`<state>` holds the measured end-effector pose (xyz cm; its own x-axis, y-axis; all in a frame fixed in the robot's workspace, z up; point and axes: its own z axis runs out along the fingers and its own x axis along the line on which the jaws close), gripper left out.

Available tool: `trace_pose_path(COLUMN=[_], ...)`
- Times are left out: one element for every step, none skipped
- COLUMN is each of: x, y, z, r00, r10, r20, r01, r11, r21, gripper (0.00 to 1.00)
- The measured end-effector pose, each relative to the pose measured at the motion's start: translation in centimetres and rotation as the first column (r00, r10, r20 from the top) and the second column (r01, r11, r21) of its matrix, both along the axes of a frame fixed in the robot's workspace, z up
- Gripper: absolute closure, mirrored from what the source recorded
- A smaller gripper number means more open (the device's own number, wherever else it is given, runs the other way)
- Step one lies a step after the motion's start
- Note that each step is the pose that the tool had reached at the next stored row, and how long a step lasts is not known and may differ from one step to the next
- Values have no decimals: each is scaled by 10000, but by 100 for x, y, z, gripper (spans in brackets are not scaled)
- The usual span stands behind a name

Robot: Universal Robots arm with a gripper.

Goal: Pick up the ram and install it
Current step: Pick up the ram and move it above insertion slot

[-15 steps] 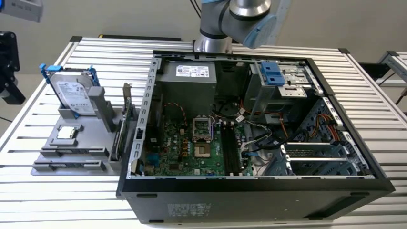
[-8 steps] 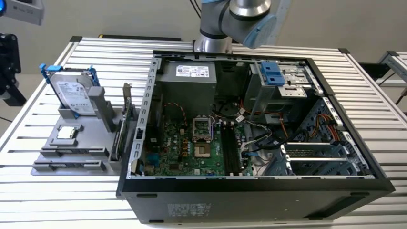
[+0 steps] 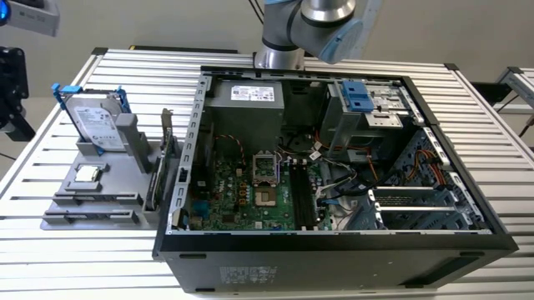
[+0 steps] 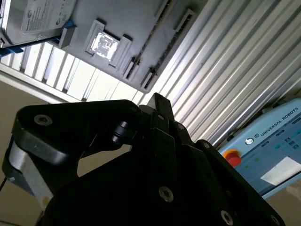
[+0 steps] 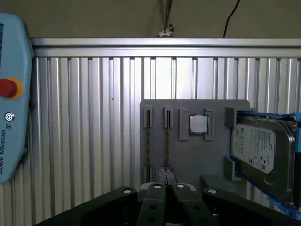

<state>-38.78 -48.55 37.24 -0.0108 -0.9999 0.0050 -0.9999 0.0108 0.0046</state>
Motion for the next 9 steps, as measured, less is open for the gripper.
trace_pose_path(x=[0,0,0,0,0,0,0,0,0], y=[0,0,0,0,0,0,0,0,0], z=[-3,-5,-6,-8,-10,-30,-46,-46,-47], r00=[10000,10000,10000,10000,10000,10000,10000,10000,10000], r10=[0,0,0,0,0,0,-1,-1,-2], r20=[0,0,0,0,1,1,-2,-3,-5], r01=[0,0,0,0,0,0,1,1,2], r11=[10000,10000,10000,10000,10000,10000,10000,10000,10000], r21=[-2,-5,-7,-8,-9,-16,-17,-18,-17], gripper=[100,100,100,100,100,100,100,100,100])
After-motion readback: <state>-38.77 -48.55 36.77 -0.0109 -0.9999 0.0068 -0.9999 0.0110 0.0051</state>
